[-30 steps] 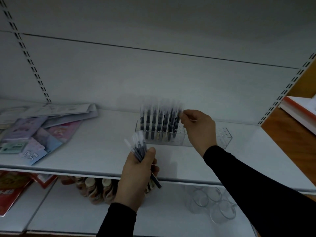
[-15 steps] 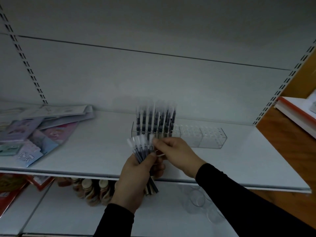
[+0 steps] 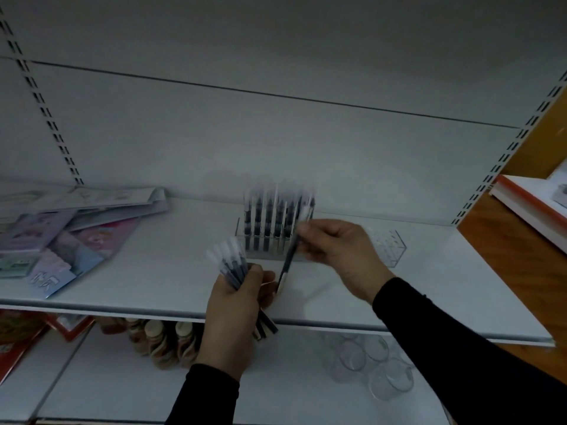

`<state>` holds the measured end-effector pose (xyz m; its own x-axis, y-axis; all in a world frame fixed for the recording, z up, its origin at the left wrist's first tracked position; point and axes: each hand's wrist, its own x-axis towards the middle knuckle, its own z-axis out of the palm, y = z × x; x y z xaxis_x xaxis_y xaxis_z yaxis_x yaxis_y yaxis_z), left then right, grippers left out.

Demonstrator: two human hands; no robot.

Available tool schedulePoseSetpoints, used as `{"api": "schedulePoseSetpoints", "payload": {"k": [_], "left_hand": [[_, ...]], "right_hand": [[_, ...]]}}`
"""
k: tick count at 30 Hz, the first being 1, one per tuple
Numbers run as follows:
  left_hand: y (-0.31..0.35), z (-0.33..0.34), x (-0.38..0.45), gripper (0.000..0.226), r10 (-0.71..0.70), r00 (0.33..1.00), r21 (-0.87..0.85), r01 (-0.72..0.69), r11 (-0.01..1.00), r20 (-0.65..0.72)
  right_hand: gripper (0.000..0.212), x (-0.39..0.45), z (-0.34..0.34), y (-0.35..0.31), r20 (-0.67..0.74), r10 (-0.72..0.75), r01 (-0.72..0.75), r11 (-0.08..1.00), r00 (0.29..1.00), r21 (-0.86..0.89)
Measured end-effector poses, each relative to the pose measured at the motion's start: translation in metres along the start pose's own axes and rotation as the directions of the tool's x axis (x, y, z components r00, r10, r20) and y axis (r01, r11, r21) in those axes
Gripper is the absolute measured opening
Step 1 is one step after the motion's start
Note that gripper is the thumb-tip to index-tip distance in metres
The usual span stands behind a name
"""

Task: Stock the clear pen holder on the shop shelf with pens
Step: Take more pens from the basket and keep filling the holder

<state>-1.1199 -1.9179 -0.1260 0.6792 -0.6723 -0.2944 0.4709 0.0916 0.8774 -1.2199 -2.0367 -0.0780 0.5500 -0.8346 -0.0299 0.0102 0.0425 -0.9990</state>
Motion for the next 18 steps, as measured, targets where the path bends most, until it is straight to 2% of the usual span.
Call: {"api": "schedulePoseSetpoints", "payload": {"k": [3,8,13,18], "left_hand": [[0.003,-0.001,-0.001,0.010,-0.002,0.999,-0.027,0.001,1.000,-0.040],[0.004,-0.001,-0.004,0.012,0.009,0.999,0.022,-0.009,1.000,-0.033],[0.004,-0.001,-0.003,0.015,0.025,0.999,0.043,-0.024,0.999,-0.035],[0.003,-0.001,-0.002,0.015,0.029,0.999,0.045,-0.027,0.999,-0.044]], "right_hand": [[0.006,0.007,-0.010,-0.013,-0.141,-0.111,0.115,0.993,0.984,0.022],[0.007,0.018,-0.020,-0.022,-0.323,-0.275,0.271,0.961,0.906,-0.057],[0.016,0.026,-0.020,-0.019,-0.363,-0.310,0.273,0.950,0.879,-0.152],[0.019,0.027,-0.017,-0.016,-0.333,-0.354,0.261,0.920,0.874,-0.292]]}}
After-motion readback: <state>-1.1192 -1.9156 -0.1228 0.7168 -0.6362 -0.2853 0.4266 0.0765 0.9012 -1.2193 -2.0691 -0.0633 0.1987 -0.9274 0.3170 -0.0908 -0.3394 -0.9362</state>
